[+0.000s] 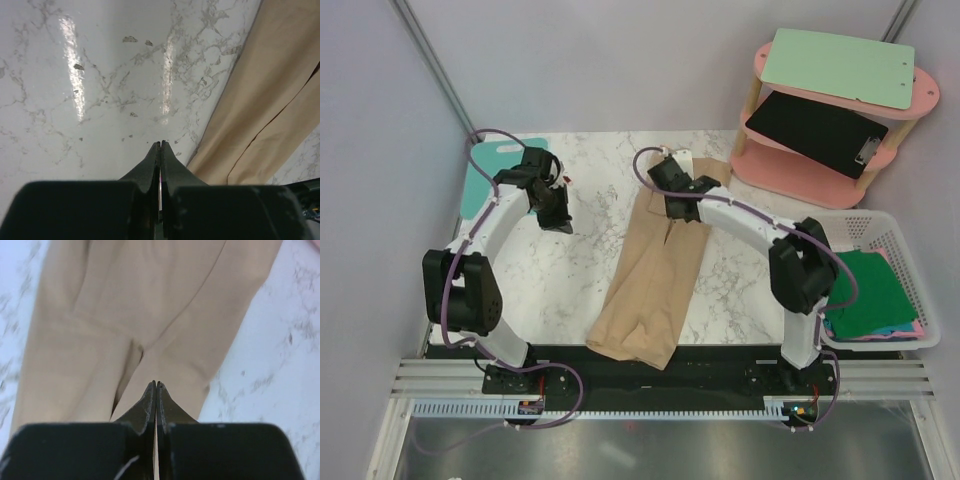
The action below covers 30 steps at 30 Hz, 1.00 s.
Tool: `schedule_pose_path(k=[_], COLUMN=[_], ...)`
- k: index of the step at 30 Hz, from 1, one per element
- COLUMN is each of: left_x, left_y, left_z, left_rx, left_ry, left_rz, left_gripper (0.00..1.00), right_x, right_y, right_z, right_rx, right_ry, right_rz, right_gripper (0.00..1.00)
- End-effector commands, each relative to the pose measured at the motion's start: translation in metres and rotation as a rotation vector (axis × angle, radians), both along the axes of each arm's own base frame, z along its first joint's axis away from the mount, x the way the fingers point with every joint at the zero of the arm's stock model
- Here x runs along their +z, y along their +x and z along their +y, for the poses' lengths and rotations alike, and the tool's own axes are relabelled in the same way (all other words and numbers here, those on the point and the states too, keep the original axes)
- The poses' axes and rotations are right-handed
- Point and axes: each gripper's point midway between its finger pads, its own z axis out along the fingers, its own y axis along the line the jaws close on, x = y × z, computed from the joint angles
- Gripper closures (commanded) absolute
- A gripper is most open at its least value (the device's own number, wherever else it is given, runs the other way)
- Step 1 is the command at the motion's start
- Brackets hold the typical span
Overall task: Fold and stack the t-shirts
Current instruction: Rotate the tshirt 90 degrees
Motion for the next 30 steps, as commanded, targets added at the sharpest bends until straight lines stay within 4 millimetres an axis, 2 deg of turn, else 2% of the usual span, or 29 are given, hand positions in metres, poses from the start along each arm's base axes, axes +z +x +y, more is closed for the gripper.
schedule_pose_path(k=[1,2,3,4,5,6,7,8,9,10,11,12,13,14,15,16,17,18,19,20,22,26,30], left_x=[0.015,0.016,0.014,0.015,0.016,0.013,0.013,0.014,0.010,0.010,0.010,0.008,0.008,0.007,0.006,0.005,0.005,0.004,0.003,0.002,0.000,0.000,-0.004], left_y=[-0.005,-0.007,-0.012,-0.013,-0.015,-0.021,-0.022,-0.025,-0.030,-0.031,-0.032,-0.036,-0.037,-0.039,-0.041,-0.042,-0.043,-0.044,-0.045,-0.046,-0.045,-0.045,-0.046], left_z=[-0.042,-0.047,-0.055,-0.061,-0.065,-0.071,-0.075,-0.077,-0.080,-0.082,-0.083,-0.084,-0.085,-0.085,-0.085,-0.086,-0.088,-0.089,-0.090,-0.091,-0.094,-0.105,-0.117], left_rx=[-0.076,-0.081,-0.098,-0.111,-0.119,-0.133,-0.142,-0.146,-0.155,-0.156,-0.159,-0.160,-0.163,-0.163,-0.166,-0.165,-0.167,-0.170,-0.173,-0.176,-0.179,-0.210,-0.245], left_ry=[-0.113,-0.125,-0.131,-0.142,-0.154,-0.159,-0.165,-0.169,-0.169,-0.172,-0.175,-0.178,-0.184,-0.186,-0.188,-0.195,-0.202,-0.207,-0.212,-0.218,-0.231,-0.287,-0.348], left_rz=[-0.074,-0.077,-0.070,-0.078,-0.081,-0.070,-0.077,-0.079,-0.069,-0.072,-0.075,-0.071,-0.072,-0.074,-0.071,-0.069,-0.069,-0.070,-0.070,-0.066,-0.065,-0.062,-0.051], left_gripper=[0.98,0.98,0.98,0.98,0.98,0.98,0.98,0.98,0.98,0.98,0.98,0.98,0.98,0.98,0.98,0.98,0.98,0.98,0.98,0.98,0.98,0.98,0.98], right_x=[-0.017,-0.023,-0.025,-0.016,-0.035,-0.040,-0.034,-0.052,-0.057,-0.050,-0.068,-0.072,-0.066,-0.083,-0.086,-0.080,-0.093,-0.097,-0.092,-0.103,-0.108,-0.107,-0.084], right_y=[0.069,0.086,0.095,0.113,0.120,0.127,0.141,0.147,0.152,0.162,0.167,0.171,0.180,0.182,0.186,0.194,0.195,0.198,0.204,0.206,0.214,0.228,0.251], right_z=[-0.017,-0.013,-0.016,-0.020,-0.023,-0.026,-0.030,-0.032,-0.034,-0.033,-0.034,-0.033,-0.030,-0.027,-0.025,-0.020,-0.015,-0.010,-0.006,-0.001,0.007,0.024,0.045], right_rx=[-0.025,-0.029,-0.032,-0.055,-0.061,-0.067,-0.078,-0.080,-0.083,-0.083,-0.079,-0.077,-0.072,-0.054,-0.051,-0.042,-0.022,-0.014,-0.008,0.005,0.020,0.060,0.116], right_ry=[-0.033,-0.028,-0.032,-0.013,-0.031,-0.036,-0.020,-0.034,-0.035,-0.029,-0.043,-0.047,-0.037,-0.047,-0.043,-0.028,-0.018,-0.007,0.011,0.025,0.052,0.110,0.173], right_rz=[-0.007,-0.012,-0.007,-0.035,-0.010,-0.007,-0.027,-0.004,-0.001,-0.025,-0.005,-0.005,-0.030,-0.009,-0.011,-0.032,-0.014,-0.020,-0.040,-0.030,-0.043,-0.094,-0.223], right_gripper=[1.00,1.00,1.00,1.00,1.00,1.00,1.00,1.00,1.00,1.00,1.00,1.00,1.00,1.00,1.00,1.00,1.00,1.00,1.00,1.00,1.00,1.00,0.97])
